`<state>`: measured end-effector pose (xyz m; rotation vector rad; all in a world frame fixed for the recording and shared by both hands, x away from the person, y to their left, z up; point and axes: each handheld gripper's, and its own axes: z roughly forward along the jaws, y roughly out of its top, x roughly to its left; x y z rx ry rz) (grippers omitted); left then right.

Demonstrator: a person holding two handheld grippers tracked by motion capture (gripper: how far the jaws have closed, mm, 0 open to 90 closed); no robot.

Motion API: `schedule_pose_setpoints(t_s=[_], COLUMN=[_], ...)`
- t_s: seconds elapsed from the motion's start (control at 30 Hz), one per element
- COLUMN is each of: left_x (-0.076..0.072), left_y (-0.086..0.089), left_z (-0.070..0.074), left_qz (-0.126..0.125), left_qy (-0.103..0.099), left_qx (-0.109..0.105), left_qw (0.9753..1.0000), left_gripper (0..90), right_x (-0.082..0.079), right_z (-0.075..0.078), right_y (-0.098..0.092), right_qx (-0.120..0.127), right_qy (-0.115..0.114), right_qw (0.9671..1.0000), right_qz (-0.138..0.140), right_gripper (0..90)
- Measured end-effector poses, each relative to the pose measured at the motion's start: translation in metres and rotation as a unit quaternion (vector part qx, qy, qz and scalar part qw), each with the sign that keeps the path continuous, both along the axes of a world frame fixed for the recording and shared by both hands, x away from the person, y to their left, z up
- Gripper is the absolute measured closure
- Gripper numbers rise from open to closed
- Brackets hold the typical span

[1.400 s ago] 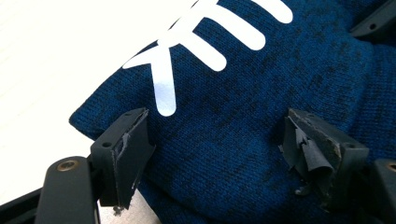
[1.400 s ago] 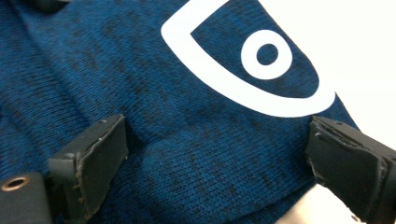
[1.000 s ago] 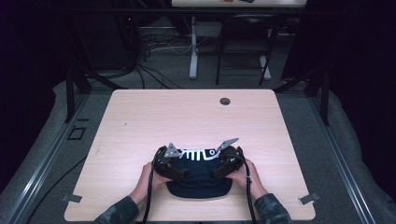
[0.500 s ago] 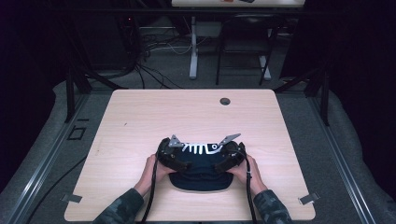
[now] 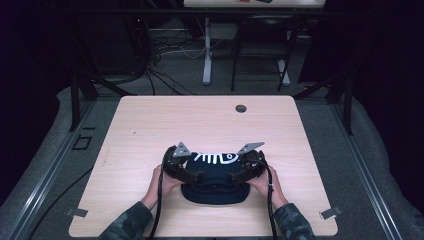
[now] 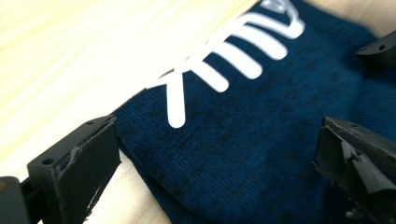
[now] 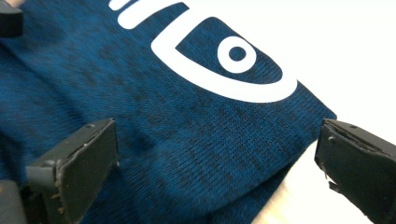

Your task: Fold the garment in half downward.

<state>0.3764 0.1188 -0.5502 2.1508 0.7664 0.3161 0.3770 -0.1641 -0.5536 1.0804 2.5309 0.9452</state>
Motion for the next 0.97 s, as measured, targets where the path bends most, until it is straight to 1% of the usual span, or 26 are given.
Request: schedule_pose_setpoints(t_s=[0.03,0.13,0.17,0.23,0.27,0.37,0.43,0.47,0.57,0.67,0.7,0.73,0.77,0.8,0.83,0.87,0.9,0.93,0.97], left_x=[-0.003,-0.007,-0.009,-0.010,-0.012,-0.016,-0.020,-0.021,-0.026,-0.029,-0.029,-0.029,-0.029,-0.028,-0.027,-0.026,-0.025,-0.024,-0.024], left_y=[0.004,0.015,0.021,0.029,0.033,0.043,0.050,0.052,0.059,0.065,0.066,0.067,0.068,0.069,0.069,0.069,0.069,0.068,0.069], left_z=[0.003,0.008,0.009,0.009,0.008,0.005,0.003,0.002,-0.002,-0.008,-0.009,-0.011,-0.012,-0.014,-0.015,-0.016,-0.018,-0.019,-0.020], left_qz=[0.002,0.012,0.021,0.030,0.036,0.047,0.052,0.053,0.059,0.064,0.065,0.065,0.066,0.066,0.066,0.066,0.067,0.068,0.066], left_qy=[-0.005,-0.014,-0.016,-0.018,-0.017,-0.016,-0.016,-0.016,-0.018,-0.015,-0.013,-0.011,-0.011,-0.009,-0.007,-0.003,0.000,0.001,0.003], left_qx=[-0.006,-0.007,-0.012,-0.008,-0.009,-0.001,0.005,0.007,0.019,0.030,0.031,0.033,0.036,0.038,0.039,0.039,0.039,0.038,0.043], left_qw=[1.0000,0.9998,0.9996,0.9994,0.9992,0.9988,0.9985,0.9985,0.9979,0.9974,0.9973,0.9973,0.9971,0.9971,0.9970,0.9970,0.9970,0.9970,0.9969], left_gripper=[0.0,0.0,0.0,0.0,0.0,0.0,0.0,0.0,0.0,0.0,0.0,0.0,0.0,0.0,0.0,0.0,0.0,0.0,0.0], right_x=[-0.003,-0.011,-0.014,-0.021,-0.025,-0.033,-0.037,-0.039,-0.043,-0.047,-0.048,-0.049,-0.050,-0.051,-0.051,-0.052,-0.052,-0.052,-0.052], right_z=[0.004,0.013,0.015,0.019,0.021,0.025,0.025,0.026,0.022,0.015,0.013,0.012,0.010,0.010,0.009,0.008,0.007,0.006,0.005], right_y=[-0.002,-0.008,-0.010,-0.016,-0.020,-0.030,-0.037,-0.040,-0.046,-0.051,-0.052,-0.053,-0.054,-0.055,-0.056,-0.057,-0.057,-0.058,-0.059], right_qx=[0.002,0.008,0.006,0.002,0.001,-0.001,0.008,0.004,0.001,-0.006,-0.011,-0.015,-0.015,-0.015,-0.017,-0.022,-0.020,-0.023,-0.027], right_qy=[-0.007,-0.011,-0.014,-0.015,-0.017,-0.020,-0.022,-0.021,-0.022,-0.014,-0.007,-0.009,-0.009,-0.003,-0.006,-0.003,-0.002,0.000,0.000], right_qw=[1.0000,0.9999,0.9999,0.9999,0.9998,0.9997,0.9996,0.9995,0.9994,0.9994,0.9993,0.9992,0.9991,0.9992,0.9991,0.9991,0.9991,0.9991,0.9989], right_qz=[-0.001,-0.001,-0.003,-0.002,-0.003,-0.011,-0.018,-0.022,-0.028,-0.032,-0.034,-0.036,-0.038,-0.037,-0.038,-0.037,-0.038,-0.037,-0.038], right_gripper=[0.0,0.0,0.0,0.0,0.0,0.0,0.0,0.1,0.3,0.2,0.0,0.0,0.0,0.0,0.0,0.0,0.0,0.0,0.0])
